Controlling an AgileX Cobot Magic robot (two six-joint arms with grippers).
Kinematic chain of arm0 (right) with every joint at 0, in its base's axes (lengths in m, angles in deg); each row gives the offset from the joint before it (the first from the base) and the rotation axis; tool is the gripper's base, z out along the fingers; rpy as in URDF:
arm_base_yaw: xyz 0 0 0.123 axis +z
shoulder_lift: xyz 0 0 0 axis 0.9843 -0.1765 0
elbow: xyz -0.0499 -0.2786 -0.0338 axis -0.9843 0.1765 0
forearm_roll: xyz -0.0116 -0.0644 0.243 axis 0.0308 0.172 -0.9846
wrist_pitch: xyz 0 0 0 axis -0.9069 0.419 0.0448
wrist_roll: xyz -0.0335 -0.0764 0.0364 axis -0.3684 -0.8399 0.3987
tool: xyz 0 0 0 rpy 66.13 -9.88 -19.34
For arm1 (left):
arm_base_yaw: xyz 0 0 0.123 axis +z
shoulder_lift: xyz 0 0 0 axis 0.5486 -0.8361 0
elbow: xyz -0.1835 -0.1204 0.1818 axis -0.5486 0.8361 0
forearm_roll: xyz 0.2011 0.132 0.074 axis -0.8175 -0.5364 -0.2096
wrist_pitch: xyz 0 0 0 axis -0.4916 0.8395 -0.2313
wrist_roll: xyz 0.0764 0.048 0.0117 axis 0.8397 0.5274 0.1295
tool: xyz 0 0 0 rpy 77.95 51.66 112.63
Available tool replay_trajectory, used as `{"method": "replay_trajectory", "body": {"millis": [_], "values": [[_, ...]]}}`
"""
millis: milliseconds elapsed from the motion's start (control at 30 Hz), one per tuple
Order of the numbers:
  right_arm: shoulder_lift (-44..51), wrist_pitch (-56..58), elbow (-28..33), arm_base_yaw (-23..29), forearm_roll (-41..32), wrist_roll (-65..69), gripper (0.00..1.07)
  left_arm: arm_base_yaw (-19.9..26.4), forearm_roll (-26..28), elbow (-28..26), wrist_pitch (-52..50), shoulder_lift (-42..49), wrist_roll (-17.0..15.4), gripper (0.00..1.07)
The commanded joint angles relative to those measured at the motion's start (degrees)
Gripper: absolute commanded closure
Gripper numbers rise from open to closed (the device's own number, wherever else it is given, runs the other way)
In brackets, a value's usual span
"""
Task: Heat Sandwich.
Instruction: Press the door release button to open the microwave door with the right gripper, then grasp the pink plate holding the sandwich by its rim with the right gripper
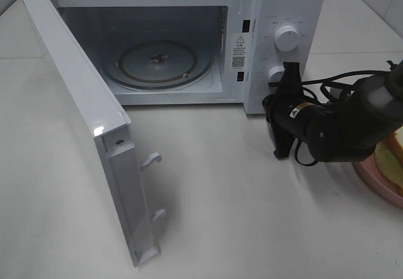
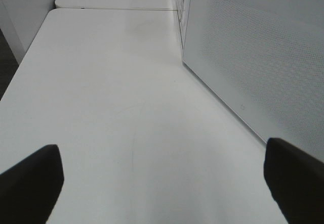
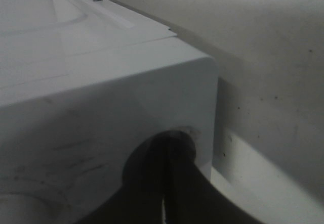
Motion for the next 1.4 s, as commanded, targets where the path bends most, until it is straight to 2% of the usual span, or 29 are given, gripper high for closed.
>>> {"method": "replay_trajectory", "body": {"millis": [33,867,1100,1233,1267,1400], "values": [[2.18,-8.37,-3.55,-1.66,1.26,-2.18,1.07,0.0,-0.06,0.17,-0.17,1.38,-0.06,0.05],[13.35,14.9,7.22,-1.66,9.51,-5.61,1.06,0.0,-0.06,0.17,-0.17,1.38,-0.06,0.05],[18.33,27.79,8.19,-1.66,9.45,-14.78,1.04,0.0,-0.06,0.17,-0.17,1.38,-0.06,0.05],[22.06,41.08,8.19,-1.66,9.4,-27.44,1.03,0.0,-0.06,0.17,-0.17,1.38,-0.06,0.05],[22.06,41.08,8.19,-1.66,9.4,-27.44,1.03,0.0,-0.06,0.17,-0.17,1.38,-0.06,0.05],[25.38,48.64,8.19,-1.83,9.4,-42.74,1.01,0.0,-0.06,0.17,-0.17,1.38,-0.06,0.05]]}}
